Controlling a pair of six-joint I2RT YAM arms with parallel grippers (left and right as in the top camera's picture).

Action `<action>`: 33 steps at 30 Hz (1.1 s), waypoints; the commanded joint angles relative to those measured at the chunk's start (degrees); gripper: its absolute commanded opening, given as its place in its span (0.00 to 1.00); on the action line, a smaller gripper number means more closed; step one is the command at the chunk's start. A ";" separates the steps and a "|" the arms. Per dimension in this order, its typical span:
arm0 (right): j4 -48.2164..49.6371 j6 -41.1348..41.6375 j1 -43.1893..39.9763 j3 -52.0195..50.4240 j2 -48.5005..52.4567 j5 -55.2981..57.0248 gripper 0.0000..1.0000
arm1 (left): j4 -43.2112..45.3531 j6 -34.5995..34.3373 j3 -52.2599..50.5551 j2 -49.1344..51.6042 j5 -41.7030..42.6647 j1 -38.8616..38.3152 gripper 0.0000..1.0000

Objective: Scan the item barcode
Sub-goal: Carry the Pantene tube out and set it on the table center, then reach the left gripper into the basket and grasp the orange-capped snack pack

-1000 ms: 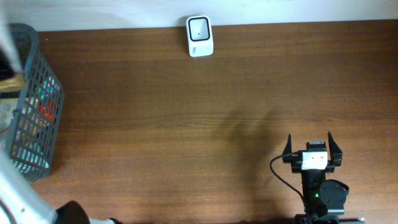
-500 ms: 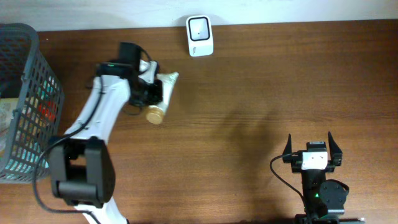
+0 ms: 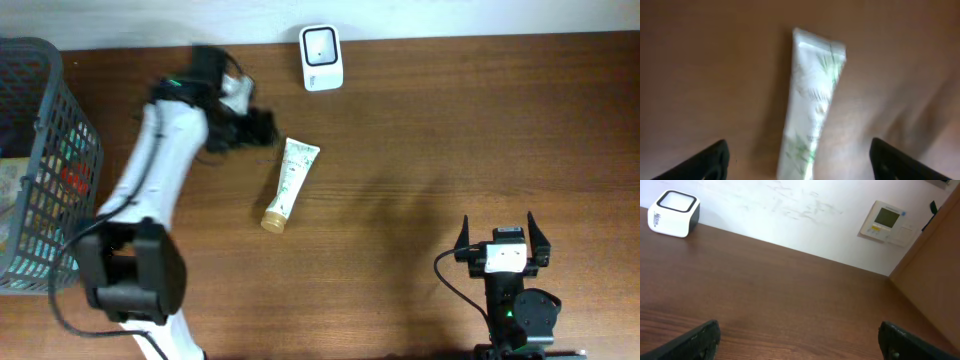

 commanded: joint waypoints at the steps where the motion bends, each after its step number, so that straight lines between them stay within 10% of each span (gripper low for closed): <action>1: -0.09 -0.20 -0.17 -0.46 -0.28 0.94 0.99 | -5.03 1.75 14.82 -5.29 -3.30 11.50 0.99; 12: -0.09 -0.20 -0.17 -0.46 -0.28 0.94 0.99 | -8.83 -6.93 18.51 -6.95 -13.11 48.85 0.99; 22: -0.09 -0.20 -0.17 -0.46 -0.28 0.94 0.99 | 2.14 -14.95 -1.84 -2.67 -20.61 56.17 0.99; 33: -0.09 -0.20 -0.17 -0.46 -0.28 0.94 0.99 | 9.77 28.22 -3.30 7.17 -12.07 55.63 0.99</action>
